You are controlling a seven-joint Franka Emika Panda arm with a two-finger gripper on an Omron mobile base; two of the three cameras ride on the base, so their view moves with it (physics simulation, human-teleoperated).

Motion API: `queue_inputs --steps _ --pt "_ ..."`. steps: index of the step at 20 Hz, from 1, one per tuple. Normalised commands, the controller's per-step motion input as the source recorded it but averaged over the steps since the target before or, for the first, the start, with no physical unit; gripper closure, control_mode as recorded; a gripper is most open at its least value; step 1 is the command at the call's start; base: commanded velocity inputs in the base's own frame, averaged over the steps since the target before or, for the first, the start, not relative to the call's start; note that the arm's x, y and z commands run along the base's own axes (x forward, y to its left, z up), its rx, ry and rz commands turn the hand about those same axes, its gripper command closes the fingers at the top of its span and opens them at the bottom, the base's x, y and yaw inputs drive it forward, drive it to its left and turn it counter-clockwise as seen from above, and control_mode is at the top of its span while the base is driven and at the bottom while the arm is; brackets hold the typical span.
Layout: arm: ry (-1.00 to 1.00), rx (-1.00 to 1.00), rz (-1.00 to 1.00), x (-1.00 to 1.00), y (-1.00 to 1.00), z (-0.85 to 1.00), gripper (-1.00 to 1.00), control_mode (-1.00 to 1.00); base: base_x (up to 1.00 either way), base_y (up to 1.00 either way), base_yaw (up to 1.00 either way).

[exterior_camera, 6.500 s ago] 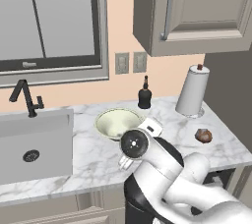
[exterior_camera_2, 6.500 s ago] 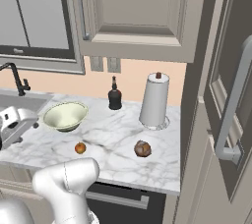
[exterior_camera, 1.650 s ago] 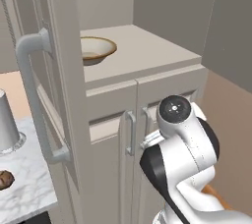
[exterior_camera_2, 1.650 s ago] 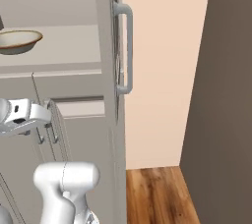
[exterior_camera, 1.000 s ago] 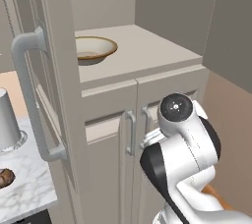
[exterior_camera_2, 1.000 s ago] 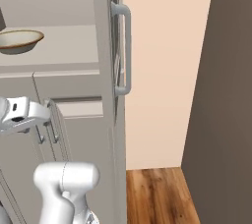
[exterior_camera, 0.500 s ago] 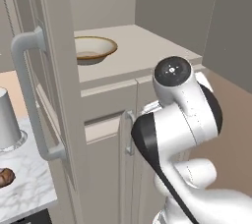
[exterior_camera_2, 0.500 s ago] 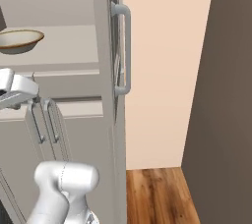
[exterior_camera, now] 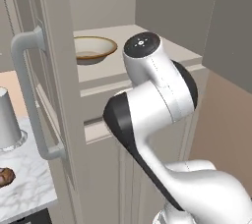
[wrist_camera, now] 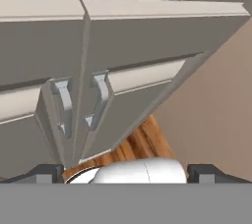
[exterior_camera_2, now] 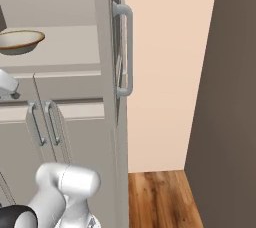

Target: Pick both bowls and place them on the counter. Then place the apple in one bowl and place the bread in the other bowl.

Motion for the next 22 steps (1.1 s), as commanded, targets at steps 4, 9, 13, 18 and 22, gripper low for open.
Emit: queue_inputs --steps 4,9,13,18,22 --pt "-0.03 0.21 -0.02 0.0 -0.1 -0.26 -1.0 -1.0 0.0 0.0 0.0" --pt "-0.11 0.13 0.0 -0.07 -0.14 -0.27 -1.0 -1.0 0.0 0.0 0.0" --pt "-0.13 0.19 0.0 -0.19 -0.25 0.0 -1.0 -1.0 0.0 0.0 0.0" --pt "-0.02 0.2 -0.01 -0.04 -0.23 0.36 -1.0 -1.0 0.0 0.0 0.0" --pt "0.0 0.18 -0.1 0.0 -0.03 0.54 -1.0 -1.0 0.0 0.0 0.0"
